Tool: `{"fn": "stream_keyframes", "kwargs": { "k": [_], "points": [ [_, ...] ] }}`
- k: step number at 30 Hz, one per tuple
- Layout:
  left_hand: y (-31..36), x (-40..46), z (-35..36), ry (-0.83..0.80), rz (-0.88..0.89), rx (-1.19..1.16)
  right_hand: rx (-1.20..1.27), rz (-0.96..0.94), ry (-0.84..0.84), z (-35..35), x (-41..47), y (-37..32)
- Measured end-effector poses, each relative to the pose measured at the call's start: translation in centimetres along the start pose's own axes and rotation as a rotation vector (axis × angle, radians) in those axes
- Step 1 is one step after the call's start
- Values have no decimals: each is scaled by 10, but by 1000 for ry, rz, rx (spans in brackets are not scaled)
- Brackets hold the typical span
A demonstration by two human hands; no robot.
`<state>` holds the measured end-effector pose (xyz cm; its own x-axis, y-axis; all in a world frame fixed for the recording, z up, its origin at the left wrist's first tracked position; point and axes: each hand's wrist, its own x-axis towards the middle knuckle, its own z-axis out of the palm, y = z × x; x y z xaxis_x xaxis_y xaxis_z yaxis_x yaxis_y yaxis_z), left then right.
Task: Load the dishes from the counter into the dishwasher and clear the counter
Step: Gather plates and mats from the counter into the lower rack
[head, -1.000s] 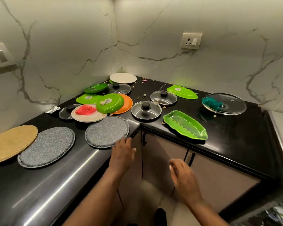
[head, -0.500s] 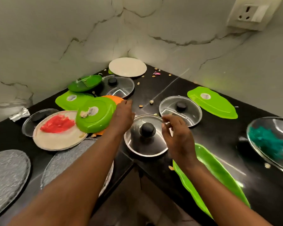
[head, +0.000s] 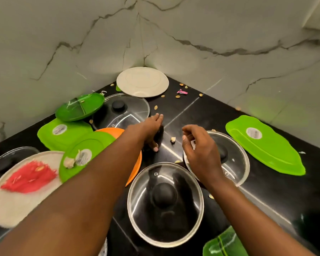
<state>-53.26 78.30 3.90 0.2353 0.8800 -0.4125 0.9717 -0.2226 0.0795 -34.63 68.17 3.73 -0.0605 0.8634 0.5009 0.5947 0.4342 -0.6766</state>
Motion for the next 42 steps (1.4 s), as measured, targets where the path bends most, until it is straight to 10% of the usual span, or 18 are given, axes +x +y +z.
{"fn": "stream_keyframes", "kwargs": {
  "k": [22,31,34,42],
  "points": [
    [-1,26,0,-175,-32,77,-587,-175,-601,182,222,82],
    [1,42,9,-18,45,-67,-1080,-551,-407,183,236,63],
    [-1,31,-1,-217,-24,-80,-981,-426,-317,170,237,53],
    [-19,18,4,-117,63,-54,-512,-127,-40,122,200,49]
  ]
}}
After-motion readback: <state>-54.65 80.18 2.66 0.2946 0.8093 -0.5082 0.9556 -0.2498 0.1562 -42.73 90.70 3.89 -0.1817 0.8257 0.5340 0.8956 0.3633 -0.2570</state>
